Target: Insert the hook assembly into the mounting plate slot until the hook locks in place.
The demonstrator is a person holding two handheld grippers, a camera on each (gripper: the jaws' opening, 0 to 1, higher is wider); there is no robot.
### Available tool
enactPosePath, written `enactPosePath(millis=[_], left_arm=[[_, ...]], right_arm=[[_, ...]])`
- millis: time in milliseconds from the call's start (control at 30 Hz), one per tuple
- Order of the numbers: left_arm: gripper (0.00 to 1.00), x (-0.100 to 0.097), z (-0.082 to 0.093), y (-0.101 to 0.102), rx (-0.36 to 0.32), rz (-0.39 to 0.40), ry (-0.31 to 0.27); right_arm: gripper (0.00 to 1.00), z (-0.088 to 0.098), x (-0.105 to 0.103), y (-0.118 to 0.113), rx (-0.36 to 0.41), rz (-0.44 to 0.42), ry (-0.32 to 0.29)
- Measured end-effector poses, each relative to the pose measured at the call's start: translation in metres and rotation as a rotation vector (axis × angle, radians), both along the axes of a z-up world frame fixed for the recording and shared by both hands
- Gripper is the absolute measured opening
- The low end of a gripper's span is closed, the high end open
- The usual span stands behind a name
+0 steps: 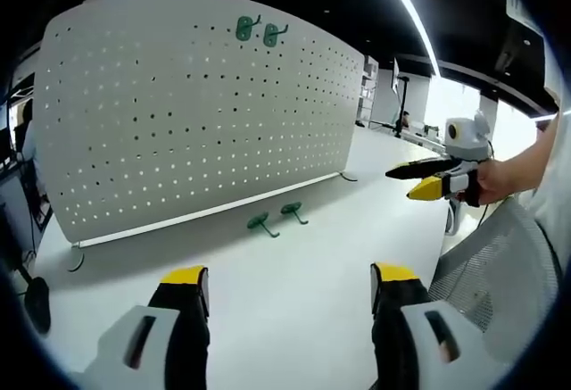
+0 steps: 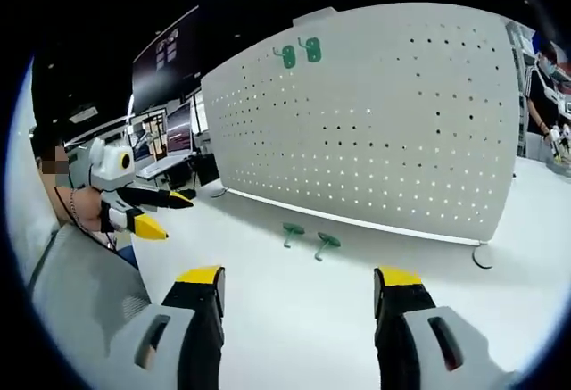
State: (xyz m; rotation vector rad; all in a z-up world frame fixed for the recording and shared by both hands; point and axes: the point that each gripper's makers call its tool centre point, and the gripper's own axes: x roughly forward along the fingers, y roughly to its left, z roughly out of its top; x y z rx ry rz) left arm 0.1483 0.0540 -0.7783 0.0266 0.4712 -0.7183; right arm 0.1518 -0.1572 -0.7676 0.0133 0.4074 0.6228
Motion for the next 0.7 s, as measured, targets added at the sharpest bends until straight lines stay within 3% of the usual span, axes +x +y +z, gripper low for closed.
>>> enactPosePath(millis=[700], left_arm=[[0.75,0.0011,-0.0003,-0.0086,0.014,-0.024,0.017]], right_arm=[[0.67,-0.0052,-0.0047,-0.0034,-0.004,0.009,0.020]])
